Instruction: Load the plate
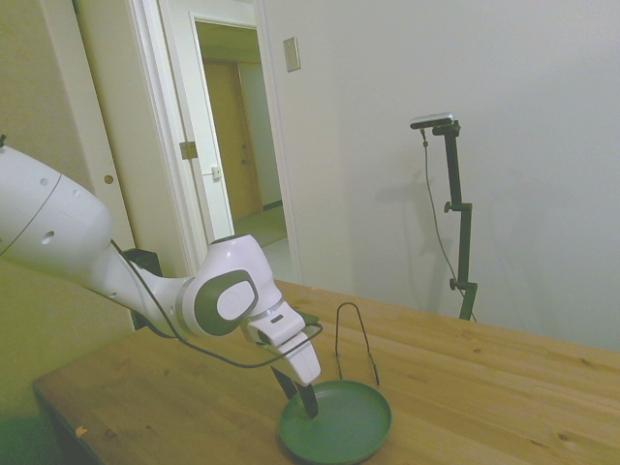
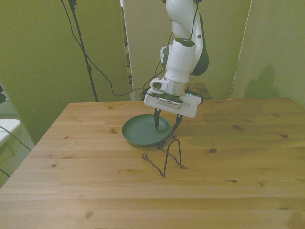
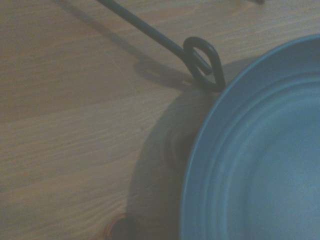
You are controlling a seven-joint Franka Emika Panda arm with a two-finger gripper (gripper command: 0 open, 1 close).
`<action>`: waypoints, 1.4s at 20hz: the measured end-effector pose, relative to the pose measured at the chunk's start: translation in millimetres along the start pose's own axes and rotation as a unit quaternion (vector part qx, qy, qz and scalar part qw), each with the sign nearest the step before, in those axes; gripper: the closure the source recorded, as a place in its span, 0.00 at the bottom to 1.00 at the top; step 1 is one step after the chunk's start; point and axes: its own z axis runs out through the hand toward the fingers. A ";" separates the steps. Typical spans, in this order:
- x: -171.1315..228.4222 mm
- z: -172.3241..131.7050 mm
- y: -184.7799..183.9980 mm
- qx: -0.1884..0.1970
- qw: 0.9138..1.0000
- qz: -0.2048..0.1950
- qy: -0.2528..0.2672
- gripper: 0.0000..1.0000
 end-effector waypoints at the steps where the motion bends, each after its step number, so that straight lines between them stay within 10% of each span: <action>1: 0.3 0.3 -0.6 -0.001 1.000 0.000 0.000 1.00; 28: 11.2 -38.8 -25.2 0.026 0.999 0.017 -0.017 1.00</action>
